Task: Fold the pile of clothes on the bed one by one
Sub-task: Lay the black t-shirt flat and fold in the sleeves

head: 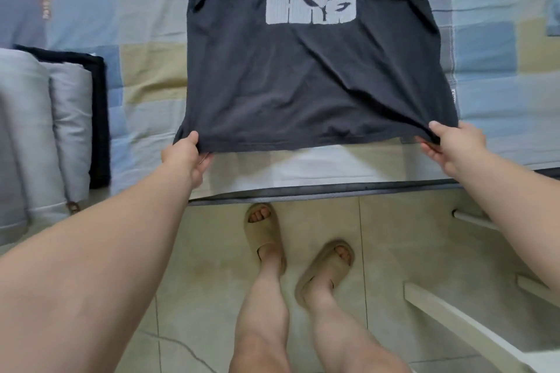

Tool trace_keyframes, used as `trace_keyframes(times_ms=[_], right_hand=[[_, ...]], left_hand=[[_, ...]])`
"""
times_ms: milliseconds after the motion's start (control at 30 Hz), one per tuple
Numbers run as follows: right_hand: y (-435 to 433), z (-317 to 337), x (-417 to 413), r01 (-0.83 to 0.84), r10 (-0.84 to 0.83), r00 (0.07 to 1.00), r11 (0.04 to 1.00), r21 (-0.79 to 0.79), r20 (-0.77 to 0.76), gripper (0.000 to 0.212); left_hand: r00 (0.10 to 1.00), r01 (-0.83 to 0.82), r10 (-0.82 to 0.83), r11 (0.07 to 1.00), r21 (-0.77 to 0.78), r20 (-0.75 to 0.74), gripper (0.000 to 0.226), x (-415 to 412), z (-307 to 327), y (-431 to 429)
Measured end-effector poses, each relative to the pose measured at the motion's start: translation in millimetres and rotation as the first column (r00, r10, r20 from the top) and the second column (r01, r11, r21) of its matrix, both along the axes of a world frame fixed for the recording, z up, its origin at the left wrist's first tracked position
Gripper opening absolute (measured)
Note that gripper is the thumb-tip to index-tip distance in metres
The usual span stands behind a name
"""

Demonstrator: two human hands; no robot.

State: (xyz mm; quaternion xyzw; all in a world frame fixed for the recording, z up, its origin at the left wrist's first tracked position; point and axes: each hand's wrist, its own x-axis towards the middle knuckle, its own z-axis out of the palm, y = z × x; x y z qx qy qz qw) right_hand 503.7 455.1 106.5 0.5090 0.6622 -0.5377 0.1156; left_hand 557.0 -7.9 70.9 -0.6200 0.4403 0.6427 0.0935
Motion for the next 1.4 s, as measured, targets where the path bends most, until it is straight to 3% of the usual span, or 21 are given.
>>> trace_keyframes(times_ms=[400,567,667,800,1033,1233,1400], right_hand=[[-10.2,155.6,146.1,0.079,-0.076,0.997,0.991,-0.110,0.033,0.028],[6.4,213.8,195.0,0.139,-0.135,0.990,0.984,-0.112,0.045,0.054],[12.4,239.5,188.8,0.139,-0.138,0.990,0.980,-0.140,0.015,0.047],[5.2,257.6,146.1,0.141,-0.149,0.988,0.977,-0.160,-0.038,0.034],[-15.7,241.5,8.4,0.201,-0.213,0.975,0.968,-0.148,-0.068,0.038],[-18.2,172.8,-119.2,0.258,-0.259,0.965,0.966,-0.032,-0.038,0.040],[-57.3,123.6,-184.1,0.161,-0.161,0.987,0.987,0.011,0.006,0.038]], left_hand=[[0.994,-0.109,0.109,0.994,0.010,0.033,0.022,146.0,158.0,16.3],[0.985,-0.154,0.149,0.987,0.049,0.090,0.017,204.1,207.5,22.2],[0.981,-0.188,0.185,0.980,0.064,0.061,0.019,205.0,229.7,19.6],[0.974,-0.227,0.228,0.973,0.045,-0.007,0.023,164.2,253.8,13.7],[0.974,-0.208,0.214,0.975,0.073,-0.081,0.030,18.3,257.0,-15.6],[0.996,-0.080,0.082,0.995,0.051,-0.046,0.030,-122.3,205.5,-44.2],[0.999,0.025,-0.025,0.999,0.020,-0.022,0.028,-200.1,132.3,-59.0]])
